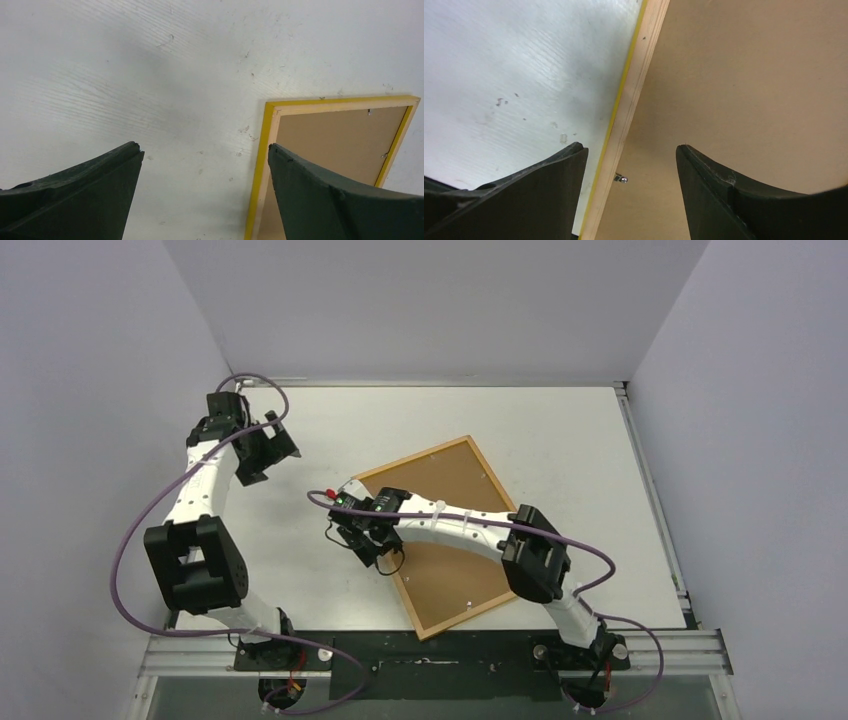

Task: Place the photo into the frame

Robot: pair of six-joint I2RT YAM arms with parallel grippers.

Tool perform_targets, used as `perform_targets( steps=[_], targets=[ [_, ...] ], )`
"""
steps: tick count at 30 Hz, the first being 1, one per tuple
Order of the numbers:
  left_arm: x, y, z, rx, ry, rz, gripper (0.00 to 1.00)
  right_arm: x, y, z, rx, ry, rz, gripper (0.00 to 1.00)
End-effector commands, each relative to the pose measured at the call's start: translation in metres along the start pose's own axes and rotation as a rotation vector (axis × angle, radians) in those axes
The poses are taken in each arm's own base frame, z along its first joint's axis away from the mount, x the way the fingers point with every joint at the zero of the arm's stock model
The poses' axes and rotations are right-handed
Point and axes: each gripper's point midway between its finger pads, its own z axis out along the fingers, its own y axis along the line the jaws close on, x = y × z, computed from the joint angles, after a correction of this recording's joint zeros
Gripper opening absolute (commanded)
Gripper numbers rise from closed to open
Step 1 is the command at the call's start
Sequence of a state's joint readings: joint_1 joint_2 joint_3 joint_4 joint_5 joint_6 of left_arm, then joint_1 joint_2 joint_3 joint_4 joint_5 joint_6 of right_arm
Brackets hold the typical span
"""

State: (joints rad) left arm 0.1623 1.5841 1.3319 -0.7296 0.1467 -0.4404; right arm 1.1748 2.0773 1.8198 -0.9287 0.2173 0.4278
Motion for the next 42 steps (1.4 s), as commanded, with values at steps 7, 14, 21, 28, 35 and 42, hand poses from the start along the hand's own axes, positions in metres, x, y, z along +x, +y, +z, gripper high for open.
perform_targets(
  steps=[7, 14, 21, 28, 35, 42],
  targets=[
    [-0.011, -0.014, -0.003, 0.092, -0.045, -0.037, 0.97, 0.02, 0.015, 0.02, -0.085, 0.145, 0.019, 0.55],
    [-0.007, -0.018, -0.001, 0.116, -0.023, -0.037, 0.97, 0.03, 0.008, 0.04, -0.089, 0.202, 0.067, 0.47],
    [-0.004, -0.023, 0.006, 0.147, 0.007, -0.05, 0.97, 0.029, 0.007, 0.05, -0.112, 0.208, 0.09, 0.4],
    [-0.004, -0.018, 0.006, 0.115, 0.011, -0.058, 0.97, 0.035, 0.009, 0.061, -0.102, 0.232, 0.09, 0.34],
    [0.002, -0.016, 0.009, 0.112, 0.014, -0.058, 0.97, 0.042, 0.018, 0.061, -0.089, 0.278, 0.022, 0.32],
    [0.004, -0.016, 0.008, 0.119, 0.014, -0.059, 0.97, 0.046, 0.006, 0.063, -0.002, 0.276, 0.044, 0.14]
  ],
)
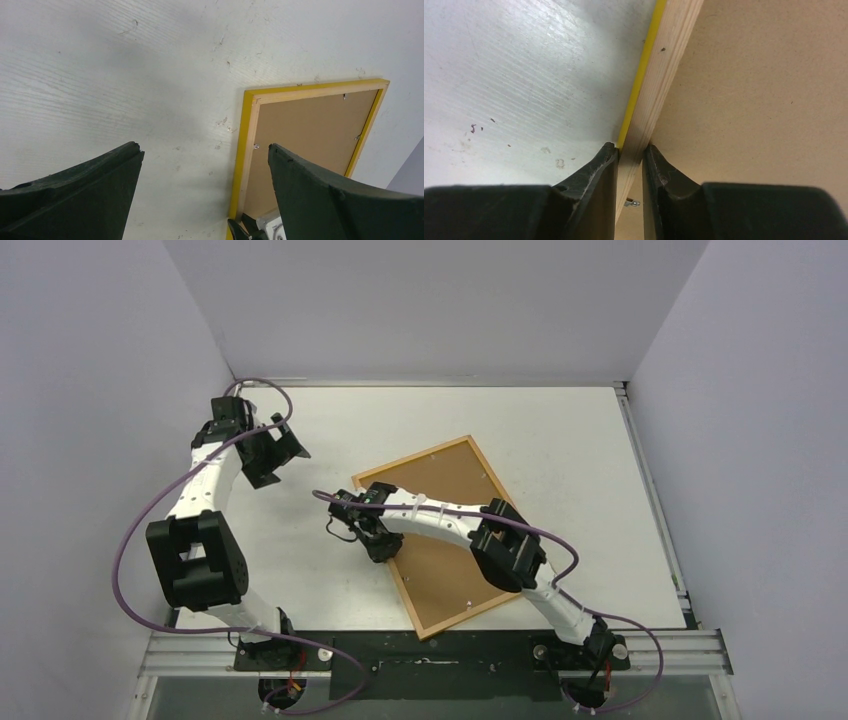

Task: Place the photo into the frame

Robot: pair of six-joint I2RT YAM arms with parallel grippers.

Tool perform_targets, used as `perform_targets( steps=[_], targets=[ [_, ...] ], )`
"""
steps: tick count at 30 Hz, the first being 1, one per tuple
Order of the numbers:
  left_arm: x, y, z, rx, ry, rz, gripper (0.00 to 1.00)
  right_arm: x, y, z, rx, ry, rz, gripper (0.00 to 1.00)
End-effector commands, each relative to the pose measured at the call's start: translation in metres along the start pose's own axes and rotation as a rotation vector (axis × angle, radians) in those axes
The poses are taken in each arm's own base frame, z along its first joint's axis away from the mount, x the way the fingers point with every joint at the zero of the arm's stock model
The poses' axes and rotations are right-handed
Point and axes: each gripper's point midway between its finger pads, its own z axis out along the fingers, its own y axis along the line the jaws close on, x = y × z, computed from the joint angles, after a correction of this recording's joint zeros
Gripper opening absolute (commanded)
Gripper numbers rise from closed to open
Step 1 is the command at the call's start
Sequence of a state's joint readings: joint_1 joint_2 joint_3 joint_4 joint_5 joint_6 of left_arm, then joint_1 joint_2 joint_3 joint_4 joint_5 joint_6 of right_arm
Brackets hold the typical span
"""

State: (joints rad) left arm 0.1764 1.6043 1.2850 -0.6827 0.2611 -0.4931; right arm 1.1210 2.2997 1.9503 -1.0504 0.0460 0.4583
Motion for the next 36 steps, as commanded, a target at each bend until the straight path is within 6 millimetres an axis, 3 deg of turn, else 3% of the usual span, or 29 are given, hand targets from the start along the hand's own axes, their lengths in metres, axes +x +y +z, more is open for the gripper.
perform_targets(
  steps=[1, 4, 10, 15, 20, 23, 27, 31, 36],
  targets=[
    [-0.01, -0.009, -0.005, 0.035, -0.052, 0.011, 0.97, 0.003, -0.009, 0.007, 0.068, -0.002, 0.028, 0.09],
    [-0.009, -0.008, -0.005, 0.037, -0.053, 0.01, 0.97, -0.012, -0.016, -0.004, 0.07, -0.072, 0.069, 0.01],
    [-0.01, -0.007, -0.01, 0.03, -0.057, 0.007, 0.97, -0.054, -0.029, -0.034, -0.078, -0.205, 0.23, 0.0],
    [-0.014, -0.003, -0.015, 0.042, -0.066, -0.033, 0.97, -0.087, -0.052, -0.067, -0.136, -0.309, 0.335, 0.0],
    [-0.003, -0.008, -0.014, 0.114, -0.039, -0.042, 0.97, -0.105, -0.07, -0.067, -0.129, -0.323, 0.396, 0.0],
    [0.019, -0.015, -0.008, 0.207, 0.008, -0.054, 0.97, -0.115, -0.081, -0.059, -0.119, -0.327, 0.446, 0.0],
    [0.052, -0.038, -0.006, 0.412, 0.064, -0.093, 0.94, -0.131, -0.098, -0.055, -0.119, -0.345, 0.512, 0.0],
    [0.095, -0.079, -0.014, 0.633, 0.127, -0.034, 0.91, -0.146, -0.118, -0.062, -0.122, -0.377, 0.571, 0.0],
    [0.148, -0.127, -0.019, 0.786, 0.183, 0.104, 0.91, -0.155, -0.126, -0.069, -0.181, -0.383, 0.629, 0.0]
  ],
)
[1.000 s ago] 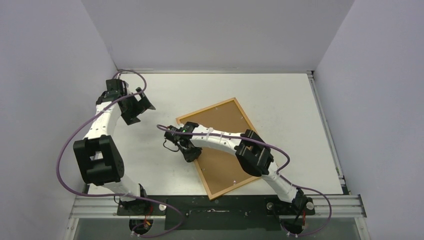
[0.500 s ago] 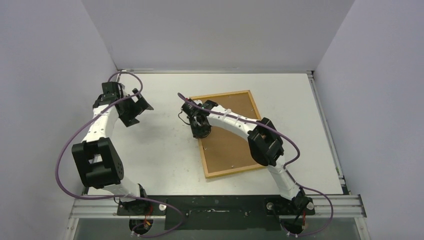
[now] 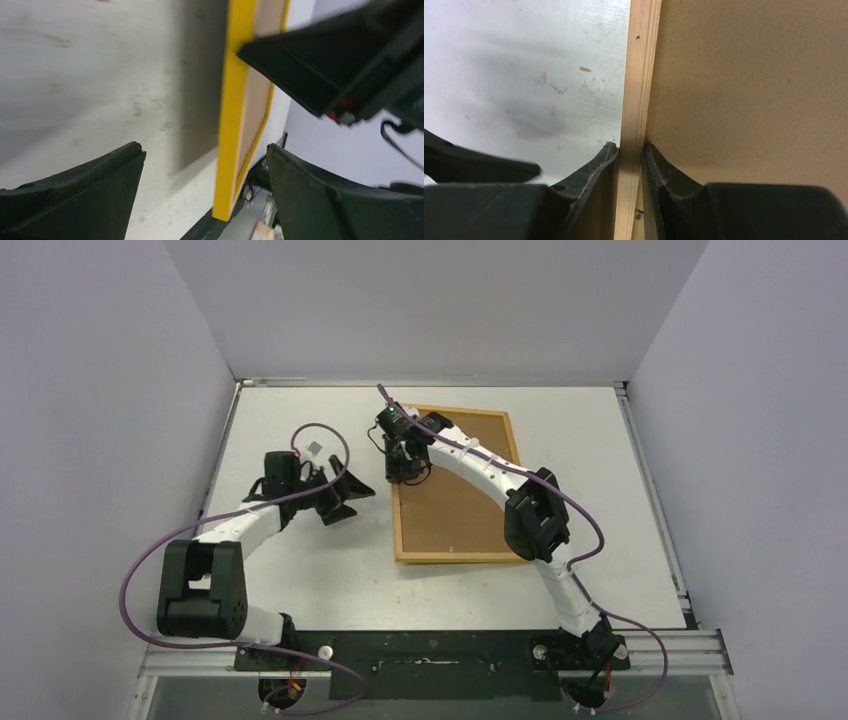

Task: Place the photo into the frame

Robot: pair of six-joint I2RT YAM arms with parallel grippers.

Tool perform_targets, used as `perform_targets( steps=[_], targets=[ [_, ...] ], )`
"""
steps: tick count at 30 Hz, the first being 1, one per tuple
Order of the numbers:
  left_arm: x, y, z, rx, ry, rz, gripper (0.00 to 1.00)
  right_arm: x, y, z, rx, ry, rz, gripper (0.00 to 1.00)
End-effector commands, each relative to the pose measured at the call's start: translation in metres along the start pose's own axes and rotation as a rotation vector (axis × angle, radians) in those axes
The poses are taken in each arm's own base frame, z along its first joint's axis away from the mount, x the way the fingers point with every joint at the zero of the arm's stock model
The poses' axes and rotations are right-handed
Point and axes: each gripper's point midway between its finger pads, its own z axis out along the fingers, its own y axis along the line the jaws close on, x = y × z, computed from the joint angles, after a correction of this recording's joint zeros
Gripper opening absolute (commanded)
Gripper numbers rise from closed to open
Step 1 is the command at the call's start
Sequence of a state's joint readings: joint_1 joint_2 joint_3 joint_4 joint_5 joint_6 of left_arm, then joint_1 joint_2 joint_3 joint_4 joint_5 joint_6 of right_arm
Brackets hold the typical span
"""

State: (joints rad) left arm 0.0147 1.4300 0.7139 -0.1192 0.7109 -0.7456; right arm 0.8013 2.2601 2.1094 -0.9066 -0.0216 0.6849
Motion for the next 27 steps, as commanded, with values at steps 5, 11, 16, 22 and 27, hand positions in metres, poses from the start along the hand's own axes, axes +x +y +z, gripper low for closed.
perform_targets(
  steps=[5, 11, 16, 22, 27],
  targets=[
    [0.024, -0.08, 0.023, 0.32, 0.001, 0.181, 0.92, -0.042, 0.01, -0.022, -0.113, -0.08, 0.119, 0.0],
    [0.036, -0.083, 0.052, 0.362, 0.073, 0.14, 0.78, -0.049, 0.012, -0.029, -0.156, -0.086, 0.161, 0.0],
    [0.041, -0.097, 0.062, 0.408, 0.107, 0.162, 0.73, -0.051, 0.011, -0.032, -0.171, -0.09, 0.18, 0.0],
    [0.042, -0.098, 0.077, 0.395, 0.133, 0.17, 0.65, -0.058, 0.013, -0.032, -0.2, -0.106, 0.22, 0.0],
    [0.04, -0.094, 0.086, 0.385, 0.133, 0.148, 0.59, -0.062, 0.017, -0.033, -0.23, -0.125, 0.267, 0.0]
  ],
)
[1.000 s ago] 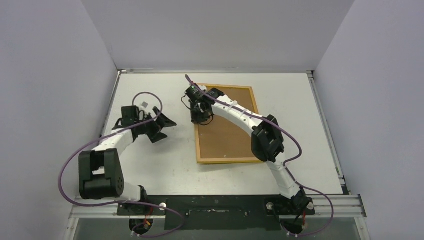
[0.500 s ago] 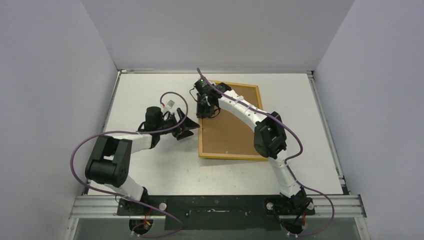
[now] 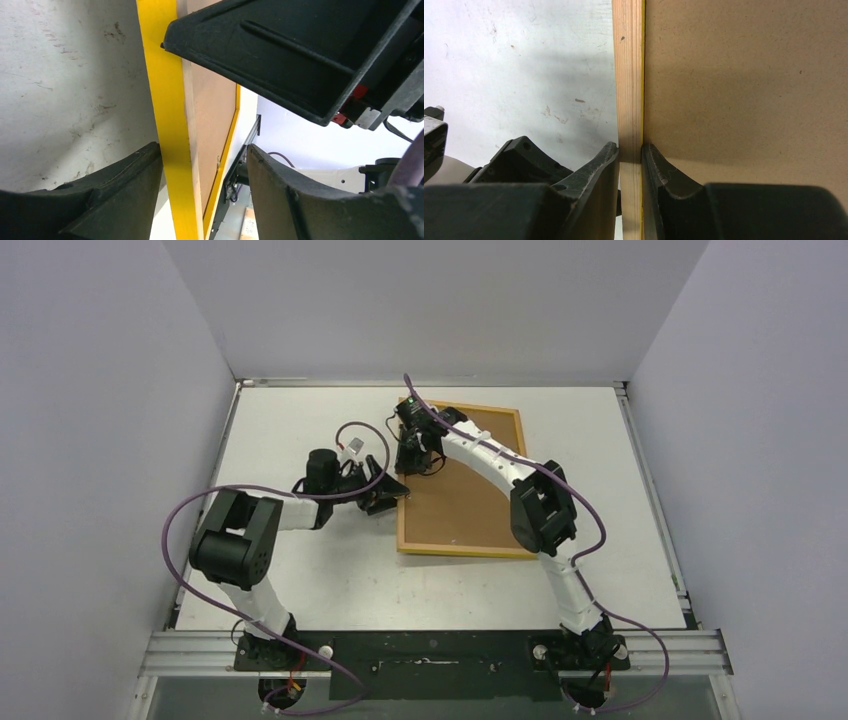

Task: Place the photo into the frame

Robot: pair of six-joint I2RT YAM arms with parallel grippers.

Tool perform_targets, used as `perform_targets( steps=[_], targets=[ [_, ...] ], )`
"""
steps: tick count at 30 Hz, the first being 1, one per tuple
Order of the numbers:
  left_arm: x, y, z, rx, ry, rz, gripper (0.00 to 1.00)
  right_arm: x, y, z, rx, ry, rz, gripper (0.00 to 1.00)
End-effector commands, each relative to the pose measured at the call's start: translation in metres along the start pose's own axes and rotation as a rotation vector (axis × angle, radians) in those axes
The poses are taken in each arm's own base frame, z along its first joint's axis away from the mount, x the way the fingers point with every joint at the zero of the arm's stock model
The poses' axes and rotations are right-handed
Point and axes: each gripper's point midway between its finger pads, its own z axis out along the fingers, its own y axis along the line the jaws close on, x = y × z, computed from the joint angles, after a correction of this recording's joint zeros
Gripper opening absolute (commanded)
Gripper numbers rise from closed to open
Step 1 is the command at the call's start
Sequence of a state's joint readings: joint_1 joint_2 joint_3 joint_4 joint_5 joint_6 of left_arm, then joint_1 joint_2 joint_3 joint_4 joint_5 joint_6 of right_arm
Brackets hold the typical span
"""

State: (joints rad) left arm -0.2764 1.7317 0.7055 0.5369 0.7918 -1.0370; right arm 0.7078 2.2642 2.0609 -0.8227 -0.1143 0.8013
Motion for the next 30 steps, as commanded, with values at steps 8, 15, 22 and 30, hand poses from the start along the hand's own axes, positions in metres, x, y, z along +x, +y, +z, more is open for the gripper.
perform_targets(
  steps=[8, 15, 22, 30],
  targets=[
    [-0.02, -0.018, 0.019, 0.065, -0.011, 0.07, 0.54, -0.037, 0.048, -0.045, -0.211, -0.127, 0.118, 0.0],
    [-0.017, -0.006, 0.015, 0.022, -0.006, 0.099, 0.59, -0.043, 0.047, -0.049, -0.215, -0.141, 0.137, 0.0],
    [-0.019, -0.015, 0.015, 0.06, -0.007, 0.083, 0.49, -0.046, 0.051, -0.052, -0.246, -0.15, 0.17, 0.0],
    [-0.029, -0.038, 0.009, 0.138, -0.035, 0.079, 0.11, -0.043, 0.046, -0.049, -0.241, -0.132, 0.167, 0.04]
  ],
)
